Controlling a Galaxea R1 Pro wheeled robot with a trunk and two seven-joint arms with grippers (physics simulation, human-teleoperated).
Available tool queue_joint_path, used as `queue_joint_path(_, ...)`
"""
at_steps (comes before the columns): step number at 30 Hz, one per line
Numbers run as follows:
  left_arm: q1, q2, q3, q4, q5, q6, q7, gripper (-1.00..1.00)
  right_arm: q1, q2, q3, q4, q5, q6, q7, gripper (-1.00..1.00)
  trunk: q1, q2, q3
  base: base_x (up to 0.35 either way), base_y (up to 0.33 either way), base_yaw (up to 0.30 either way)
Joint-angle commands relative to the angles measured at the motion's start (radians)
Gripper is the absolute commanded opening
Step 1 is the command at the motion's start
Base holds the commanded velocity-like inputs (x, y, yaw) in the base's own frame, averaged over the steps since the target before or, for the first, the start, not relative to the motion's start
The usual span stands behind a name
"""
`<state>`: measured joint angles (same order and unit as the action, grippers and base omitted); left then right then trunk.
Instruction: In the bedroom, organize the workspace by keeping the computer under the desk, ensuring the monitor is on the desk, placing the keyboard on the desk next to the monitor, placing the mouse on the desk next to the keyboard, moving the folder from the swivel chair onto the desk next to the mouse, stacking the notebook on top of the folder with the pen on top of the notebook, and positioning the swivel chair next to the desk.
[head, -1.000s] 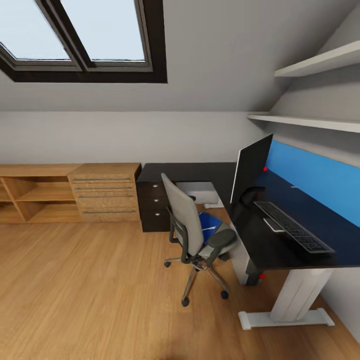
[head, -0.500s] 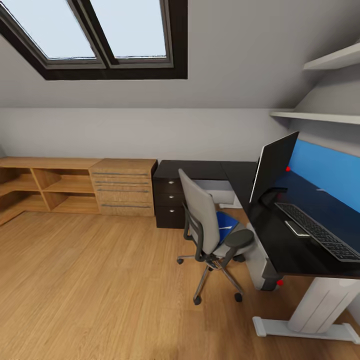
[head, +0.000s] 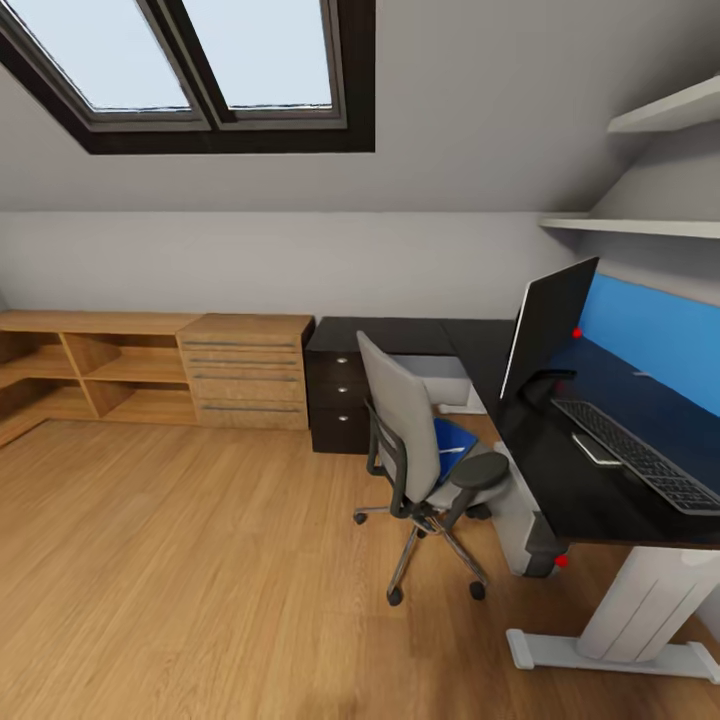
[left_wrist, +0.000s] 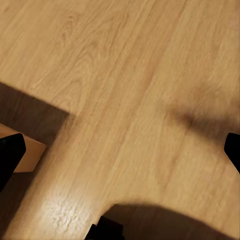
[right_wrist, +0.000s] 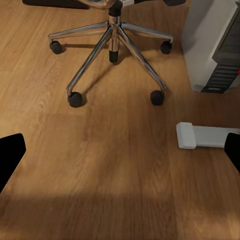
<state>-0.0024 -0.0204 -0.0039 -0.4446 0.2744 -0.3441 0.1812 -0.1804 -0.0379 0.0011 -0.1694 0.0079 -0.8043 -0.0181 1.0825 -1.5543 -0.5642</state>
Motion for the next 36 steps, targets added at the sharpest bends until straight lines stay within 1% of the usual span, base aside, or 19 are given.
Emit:
queue_joint_path(1, 0.000, 0.000, 0.000, 0.000, 0.002, -0.003, 0.003, 1.00, -0.001, -0.001, 0.000, 0.001, 0.001, -0.003, -0.002, 1.00, 0.004, -0.008, -0.004, 0.000, 0.000, -0.168)
queue_joint_path(10, 0.000, 0.000, 0.000, 0.000, 0.002, -0.004, 0.003, 1.00, -0.001, -0.002, 0.000, 0.001, 0.001, -0.003, -0.001, 1.00, 0.038, -0.071, -0.032, 0.000, 0.000, -0.229)
queue_joint_path(13, 0.000, 0.000, 0.000, 0.000, 0.002, -0.005, 0.003, 1.00, -0.001, -0.002, 0.000, 0.001, 0.001, -0.003, -0.002, 1.00, 0.050, -0.092, -0.042, 0.000, 0.000, -0.103)
queue_joint_path(24, 0.000, 0.000, 0.001, 0.000, 0.002, -0.006, 0.003, 1.00, -0.001, -0.001, 0.000, 0.001, 0.001, -0.003, -0.002, 1.00, 0.092, -0.169, -0.076, 0.000, 0.000, -0.017)
queue_joint_path(28, 0.000, 0.006, 0.003, 0.000, 0.003, -0.007, 0.003, 1.00, -0.001, -0.001, 0.000, 0.002, 0.001, 0.000, -0.002, 1.00, 0.107, -0.197, -0.089, 0.000, 0.000, -0.001)
queue_joint_path(32, 0.001, 0.007, 0.004, 0.000, 0.004, -0.007, 0.003, 1.00, -0.001, -0.003, 0.000, 0.021, 0.000, 0.005, -0.002, 1.00, 0.123, -0.225, -0.101, 0.000, 0.000, 0.000)
queue_joint_path(33, 0.000, 0.008, 0.007, 0.000, 0.007, -0.007, 0.003, 1.00, -0.001, -0.008, -0.001, 0.043, 0.000, 0.007, -0.002, 1.00, 0.127, -0.232, -0.104, 0.000, 0.000, 0.000)
queue_joint_path(34, 0.000, 0.008, 0.010, 0.001, 0.009, -0.007, 0.002, 1.00, -0.001, -0.010, -0.002, 0.048, -0.001, 0.006, -0.002, 1.00, 0.130, -0.239, -0.108, 0.000, 0.000, 0.000)
queue_joint_path(35, 0.001, 0.006, 0.023, 0.002, 0.020, -0.007, -0.001, 1.00, -0.001, -0.015, -0.002, 0.057, 0.000, -0.001, -0.002, 1.00, 0.134, -0.246, -0.111, 0.000, 0.000, 0.000)
queue_joint_path(36, 0.000, 0.005, 0.025, 0.002, 0.022, -0.007, -0.001, 1.00, -0.001, -0.016, -0.002, 0.058, 0.000, -0.003, -0.002, 1.00, 0.138, -0.253, -0.114, 0.000, 0.000, 0.000)
